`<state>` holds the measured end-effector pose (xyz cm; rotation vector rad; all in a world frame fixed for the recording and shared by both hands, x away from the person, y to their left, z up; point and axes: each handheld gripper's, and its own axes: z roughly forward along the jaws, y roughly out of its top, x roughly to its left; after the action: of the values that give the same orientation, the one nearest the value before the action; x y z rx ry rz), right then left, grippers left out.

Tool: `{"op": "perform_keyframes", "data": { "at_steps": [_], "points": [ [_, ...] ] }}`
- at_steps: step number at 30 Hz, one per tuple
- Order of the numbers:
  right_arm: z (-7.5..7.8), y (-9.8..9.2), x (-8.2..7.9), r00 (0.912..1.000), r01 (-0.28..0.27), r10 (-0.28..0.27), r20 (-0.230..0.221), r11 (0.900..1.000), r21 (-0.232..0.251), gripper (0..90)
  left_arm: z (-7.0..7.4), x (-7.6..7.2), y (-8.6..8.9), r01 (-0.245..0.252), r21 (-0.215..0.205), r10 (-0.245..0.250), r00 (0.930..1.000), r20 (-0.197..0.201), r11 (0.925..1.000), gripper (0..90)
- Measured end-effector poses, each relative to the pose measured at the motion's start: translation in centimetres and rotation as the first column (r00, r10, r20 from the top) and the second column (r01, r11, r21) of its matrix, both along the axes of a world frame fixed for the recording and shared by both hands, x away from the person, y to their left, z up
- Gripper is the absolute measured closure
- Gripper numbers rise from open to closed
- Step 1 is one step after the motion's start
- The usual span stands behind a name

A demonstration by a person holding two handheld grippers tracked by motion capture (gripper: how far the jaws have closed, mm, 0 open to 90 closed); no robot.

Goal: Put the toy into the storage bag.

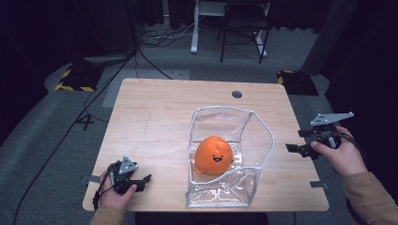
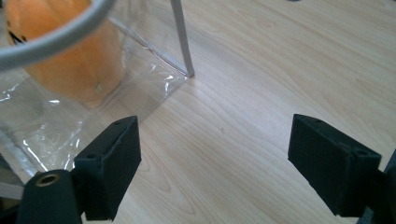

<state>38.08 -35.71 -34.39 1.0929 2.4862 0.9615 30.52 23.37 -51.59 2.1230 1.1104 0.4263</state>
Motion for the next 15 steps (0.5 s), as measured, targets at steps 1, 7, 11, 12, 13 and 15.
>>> {"op": "perform_keyframes", "data": {
  "at_steps": [1, 7, 11, 12, 13, 15],
  "points": [
    [-0.5, -0.1, 0.0, 1.0, 0.007, -0.007, -0.002, 1.0, 0.003, 17.4, 0.0, 0.0, 0.0, 0.0, 0.0, 0.0, 1.0, 0.0, 1.0, 24.5],
    [-3.3, -0.6, -0.1, 0.999, 0.027, -0.027, -0.035, 1.0, 0.01, 17.1, 0.0, 0.0, 0.0, 0.0, 0.0, 0.0, 1.0, 0.0, 1.0, 24.5],
    [-5.1, -0.8, -0.2, 0.9977, 0.043, -0.042, -0.054, 0.999, 0.02, 17.1, 0.0, 0.0, 0.0, 0.0, 0.0, 0.0, 1.0, 0.0, 1.0, 24.6],
    [-5.6, -0.8, -0.3, 0.9973, 0.046, -0.045, -0.058, 0.999, 0.023, 17.1, 0.0, 0.0, 0.0, 0.0, 0.0, 0.0, 1.0, 0.0, 1.0, 24.5],
    [-6.0, -0.9, -0.4, 0.9969, 0.05, -0.048, -0.063, 0.998, 0.027, 17.1, 0.0, 0.0, 0.0, 0.0, 0.0, 0.0, 1.0, 0.0, 1.0, 24.5],
    [-6.9, -1.0, -0.4, 0.9961, 0.053, -0.051, -0.072, 0.998, 0.033, 17.2, 0.0, 0.0, 0.0, 0.0, 0.0, 0.0, 1.0, 0.0, 1.0, 24.5]
  ]
}}
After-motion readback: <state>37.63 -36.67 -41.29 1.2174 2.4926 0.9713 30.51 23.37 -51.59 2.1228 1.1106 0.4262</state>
